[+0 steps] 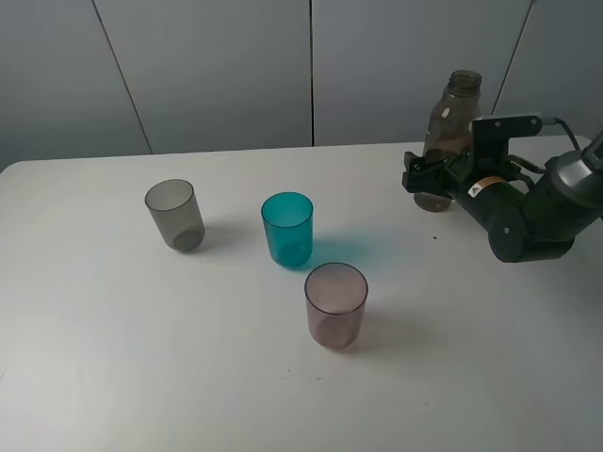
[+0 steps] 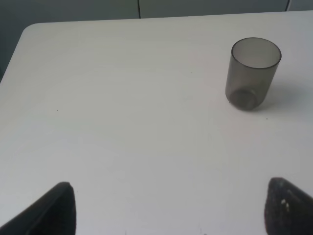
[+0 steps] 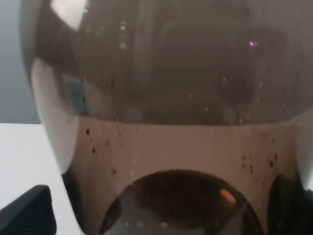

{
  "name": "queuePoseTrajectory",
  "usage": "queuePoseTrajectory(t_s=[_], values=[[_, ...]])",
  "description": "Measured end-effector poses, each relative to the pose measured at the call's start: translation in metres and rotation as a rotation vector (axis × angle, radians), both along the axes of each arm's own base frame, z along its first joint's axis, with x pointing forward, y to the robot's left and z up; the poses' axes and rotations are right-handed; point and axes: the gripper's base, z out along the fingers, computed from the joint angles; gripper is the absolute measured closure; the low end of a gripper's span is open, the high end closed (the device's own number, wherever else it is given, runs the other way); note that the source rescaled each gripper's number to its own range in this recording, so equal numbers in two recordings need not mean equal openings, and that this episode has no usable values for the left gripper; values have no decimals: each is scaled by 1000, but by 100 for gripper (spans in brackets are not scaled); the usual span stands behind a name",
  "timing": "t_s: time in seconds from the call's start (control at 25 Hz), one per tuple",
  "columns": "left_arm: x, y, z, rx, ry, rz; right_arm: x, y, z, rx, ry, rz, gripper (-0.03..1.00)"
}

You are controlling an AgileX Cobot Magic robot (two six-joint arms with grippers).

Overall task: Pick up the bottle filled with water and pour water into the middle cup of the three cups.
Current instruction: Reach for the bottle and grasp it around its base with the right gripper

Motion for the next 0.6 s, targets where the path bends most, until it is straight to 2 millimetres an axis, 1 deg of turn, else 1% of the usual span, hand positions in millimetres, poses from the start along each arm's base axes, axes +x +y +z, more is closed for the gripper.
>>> queuePoseTrajectory(t_s=[0.36, 0.6], values=[[0, 0, 0, 0, 0, 0, 5, -3, 2, -9, -16, -7, -3], [0, 0, 0, 0, 0, 0, 4, -3, -8, -12, 1, -2, -3]])
